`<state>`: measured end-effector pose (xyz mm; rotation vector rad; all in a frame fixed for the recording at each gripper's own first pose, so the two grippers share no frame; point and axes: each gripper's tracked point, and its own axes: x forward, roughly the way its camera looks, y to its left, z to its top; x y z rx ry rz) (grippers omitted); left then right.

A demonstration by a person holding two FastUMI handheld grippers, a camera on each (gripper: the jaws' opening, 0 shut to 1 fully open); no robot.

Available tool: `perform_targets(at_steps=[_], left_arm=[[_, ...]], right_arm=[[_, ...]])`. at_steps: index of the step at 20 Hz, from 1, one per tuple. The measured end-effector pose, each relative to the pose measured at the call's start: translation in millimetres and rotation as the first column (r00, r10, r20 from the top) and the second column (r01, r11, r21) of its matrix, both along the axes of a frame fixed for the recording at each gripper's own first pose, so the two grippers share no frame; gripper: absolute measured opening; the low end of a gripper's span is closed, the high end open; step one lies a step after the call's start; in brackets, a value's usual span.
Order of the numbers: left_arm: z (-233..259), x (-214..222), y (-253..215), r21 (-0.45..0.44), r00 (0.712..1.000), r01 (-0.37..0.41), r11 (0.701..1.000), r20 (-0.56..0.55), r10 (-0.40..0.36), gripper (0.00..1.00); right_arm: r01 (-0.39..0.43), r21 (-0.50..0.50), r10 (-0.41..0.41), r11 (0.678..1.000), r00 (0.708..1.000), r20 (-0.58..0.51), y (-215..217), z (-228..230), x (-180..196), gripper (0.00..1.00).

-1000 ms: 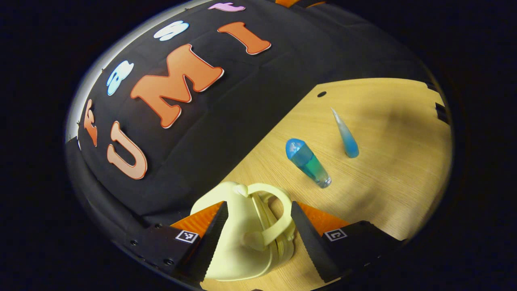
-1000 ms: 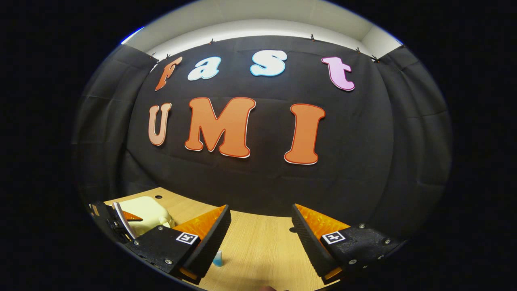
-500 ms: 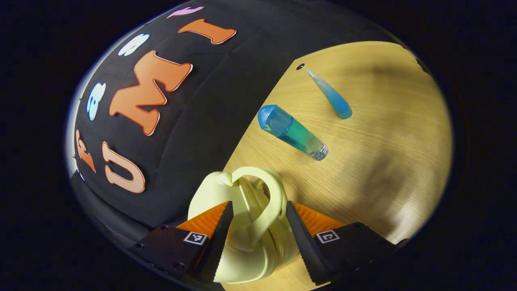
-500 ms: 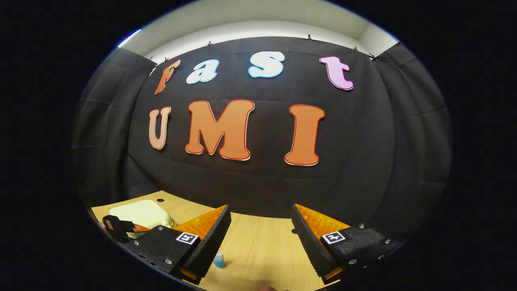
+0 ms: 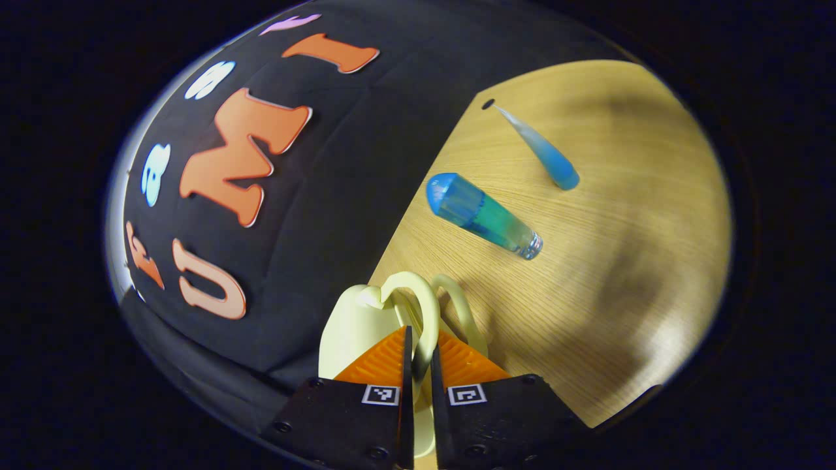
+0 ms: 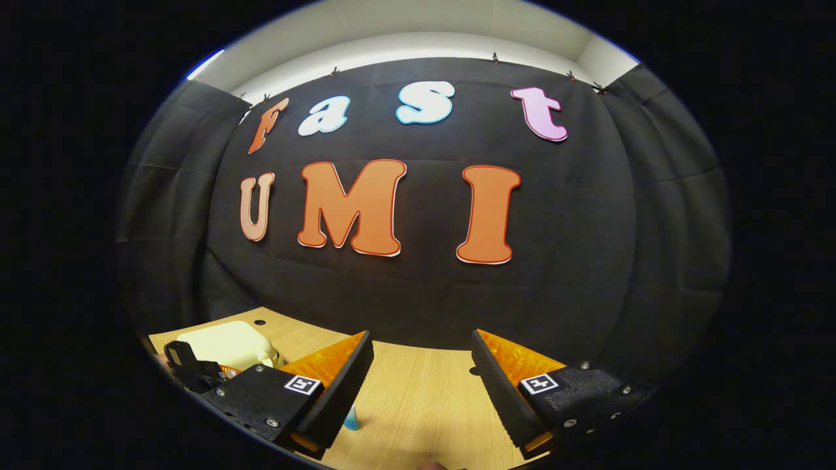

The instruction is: First open the suitcase, pack the skin care products into it, and then close the suitcase.

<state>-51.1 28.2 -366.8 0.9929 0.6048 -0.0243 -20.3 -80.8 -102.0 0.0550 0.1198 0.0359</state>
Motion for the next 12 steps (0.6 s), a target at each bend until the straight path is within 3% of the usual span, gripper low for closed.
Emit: perform_targets(at_steps=[8, 12], left_arm=[[100.3, 6.0, 40.5, -0.157, 0.978, -0.118, 0.98, 0.154, 0.143, 0.11], [141.6, 6.0, 72.1, -0.272, 0.959, -0.143, 0.952, 0.198, 0.201, 0.11]], right_arm=[[-0.08, 0.008, 0.08, 0.997, 0.997, -0.021, 23.0, -8.8, 6.5, 0.95], [-0.085, -0.017, 0.085, 0.996, 0.996, -0.009, 46.5, -0.7, 13.0, 0.95]])
